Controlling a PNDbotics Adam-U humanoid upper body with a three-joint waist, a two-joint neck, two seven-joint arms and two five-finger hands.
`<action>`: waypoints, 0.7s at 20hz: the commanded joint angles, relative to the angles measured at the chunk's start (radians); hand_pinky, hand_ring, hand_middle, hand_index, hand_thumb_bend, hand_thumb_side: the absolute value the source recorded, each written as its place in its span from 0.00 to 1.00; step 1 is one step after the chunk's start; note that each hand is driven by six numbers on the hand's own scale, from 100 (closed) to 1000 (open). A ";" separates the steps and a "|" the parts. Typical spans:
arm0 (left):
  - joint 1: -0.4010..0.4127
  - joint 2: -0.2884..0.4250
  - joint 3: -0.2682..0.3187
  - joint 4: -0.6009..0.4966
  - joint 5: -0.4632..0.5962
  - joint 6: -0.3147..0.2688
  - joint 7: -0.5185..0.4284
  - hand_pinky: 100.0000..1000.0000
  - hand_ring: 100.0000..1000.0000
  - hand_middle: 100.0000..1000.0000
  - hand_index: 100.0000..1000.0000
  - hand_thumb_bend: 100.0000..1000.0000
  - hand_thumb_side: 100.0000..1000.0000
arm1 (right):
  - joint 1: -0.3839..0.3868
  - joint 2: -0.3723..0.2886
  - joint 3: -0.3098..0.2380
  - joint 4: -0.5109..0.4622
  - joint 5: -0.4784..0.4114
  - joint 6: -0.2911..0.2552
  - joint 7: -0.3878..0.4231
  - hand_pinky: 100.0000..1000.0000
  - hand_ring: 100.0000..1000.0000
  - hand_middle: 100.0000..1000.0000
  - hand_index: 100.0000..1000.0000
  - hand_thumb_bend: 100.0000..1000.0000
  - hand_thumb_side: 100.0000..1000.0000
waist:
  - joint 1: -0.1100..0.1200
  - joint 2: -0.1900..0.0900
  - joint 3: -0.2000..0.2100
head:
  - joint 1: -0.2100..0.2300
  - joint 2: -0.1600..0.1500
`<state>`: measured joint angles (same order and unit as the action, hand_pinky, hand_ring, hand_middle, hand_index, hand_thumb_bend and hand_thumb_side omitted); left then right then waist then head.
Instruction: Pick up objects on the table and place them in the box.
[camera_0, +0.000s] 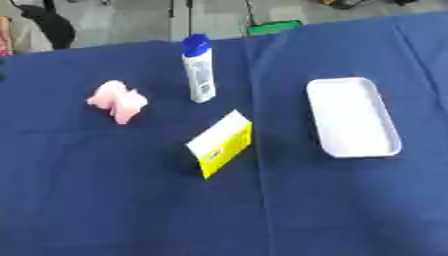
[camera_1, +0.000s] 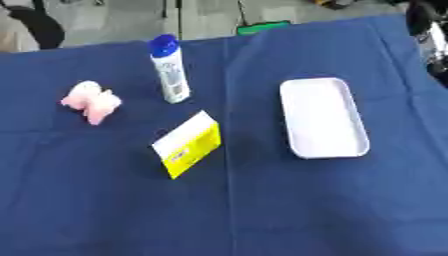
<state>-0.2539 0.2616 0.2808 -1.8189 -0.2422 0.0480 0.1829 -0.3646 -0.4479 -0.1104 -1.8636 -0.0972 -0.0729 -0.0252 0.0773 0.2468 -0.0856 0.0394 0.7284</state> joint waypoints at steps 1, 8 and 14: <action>-0.006 0.016 0.011 -0.021 -0.004 0.001 0.001 0.63 0.69 0.76 0.77 0.54 0.87 | -0.008 -0.019 -0.008 -0.017 0.004 -0.001 -0.002 0.82 0.80 0.84 0.81 0.38 0.41 | -0.020 -0.010 0.001 | 0.000 -0.011; -0.008 0.028 0.009 -0.015 -0.012 0.004 -0.006 0.64 0.69 0.76 0.77 0.55 0.87 | -0.008 -0.019 -0.008 -0.017 0.005 -0.001 -0.002 0.82 0.80 0.84 0.81 0.38 0.41 | -0.019 -0.011 -0.003 | -0.002 -0.014; -0.044 0.109 0.001 0.016 -0.125 0.059 -0.102 0.64 0.70 0.78 0.81 0.65 0.70 | -0.008 -0.020 -0.006 -0.015 0.005 -0.001 0.000 0.82 0.80 0.84 0.81 0.38 0.41 | -0.017 -0.012 -0.009 | -0.007 -0.019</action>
<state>-0.2827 0.3216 0.2798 -1.7971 -0.3392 0.0965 0.1038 -0.3641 -0.4479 -0.1104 -1.8636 -0.0972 -0.0727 -0.0252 0.0773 0.2468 -0.0956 0.0351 0.7198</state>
